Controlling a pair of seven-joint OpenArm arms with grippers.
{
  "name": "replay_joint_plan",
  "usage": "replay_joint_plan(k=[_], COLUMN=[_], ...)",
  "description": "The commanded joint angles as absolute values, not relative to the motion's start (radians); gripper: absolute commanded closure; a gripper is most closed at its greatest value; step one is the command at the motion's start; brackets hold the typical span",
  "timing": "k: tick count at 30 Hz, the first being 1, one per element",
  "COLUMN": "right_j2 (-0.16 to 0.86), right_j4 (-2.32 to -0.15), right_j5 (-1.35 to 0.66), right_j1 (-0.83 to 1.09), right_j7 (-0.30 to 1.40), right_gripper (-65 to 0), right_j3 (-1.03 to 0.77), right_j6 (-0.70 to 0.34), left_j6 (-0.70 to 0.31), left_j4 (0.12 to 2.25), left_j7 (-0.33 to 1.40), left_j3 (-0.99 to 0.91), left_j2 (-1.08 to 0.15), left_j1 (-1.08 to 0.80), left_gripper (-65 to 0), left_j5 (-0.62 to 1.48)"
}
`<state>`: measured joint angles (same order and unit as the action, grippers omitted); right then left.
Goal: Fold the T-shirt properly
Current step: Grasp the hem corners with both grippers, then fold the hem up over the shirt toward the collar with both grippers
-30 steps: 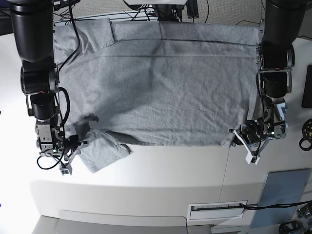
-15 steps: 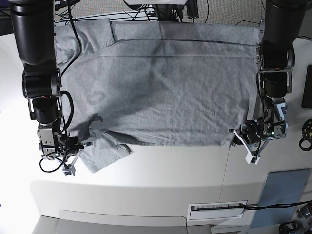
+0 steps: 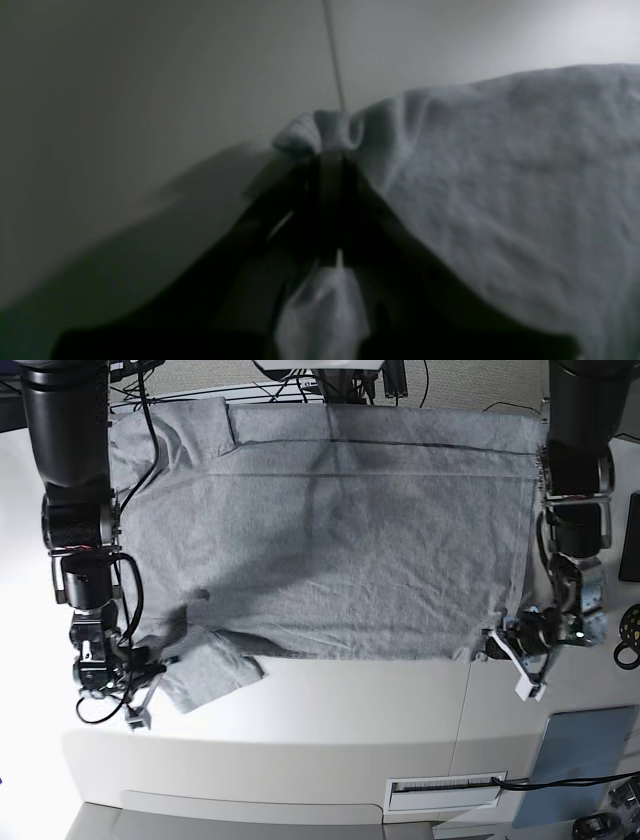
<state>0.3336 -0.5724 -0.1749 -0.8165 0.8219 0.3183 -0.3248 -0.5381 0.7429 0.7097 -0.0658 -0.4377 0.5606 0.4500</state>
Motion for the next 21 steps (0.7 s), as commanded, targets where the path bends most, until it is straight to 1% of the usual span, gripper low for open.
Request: replay_joint_plan(k=[1,4,7,8,12,15,21], right_j2=[0.36,0.406,0.46,0.477,0.522,0.529,0.529], right_j4=[-0.629,-0.804,-1.034,-1.109,-1.366,-1.518,-1.78], right_j5=[-0.194,-0.245,-0.244,-0.229,-0.125,-0.096,-0.096], right_j1=[-0.834,-0.755,-0.647,-0.611,-0.467,-0.353,-0.112], right_j7=[0.821,0.857,0.888,0.903,0.953,0.978,1.011], right_gripper=[0.0,0.0,0.0,0.0,0.0,0.0,0.0], right_j3=[0.317,0.317,0.317,0.317,0.29,0.222,0.047], right_j6=[-0.321,-0.31,-0.244,-0.232,-0.19,-0.184,-0.185], left_j6=[-0.55,-0.551,-0.551,-0.551,-0.539,-0.488,-0.49], left_j4=[0.775,0.831,0.909,0.942,1.09,1.203,1.383], left_j7=[0.711,0.748,0.773,0.788,0.832,0.832,0.858], left_j3=[-0.068,-0.068,-0.068,-0.068,-0.068,-0.077,-0.192], left_j2=[-0.461,-0.488,-0.522,-0.53,-0.548,-0.55,-0.547], left_j1=[0.587,0.558,0.506,0.485,0.388,0.305,0.139], left_gripper=[0.0,0.0,0.0,0.0,0.0,0.0,0.0], left_j5=[0.488,0.567,0.667,0.696,0.695,0.665,0.708])
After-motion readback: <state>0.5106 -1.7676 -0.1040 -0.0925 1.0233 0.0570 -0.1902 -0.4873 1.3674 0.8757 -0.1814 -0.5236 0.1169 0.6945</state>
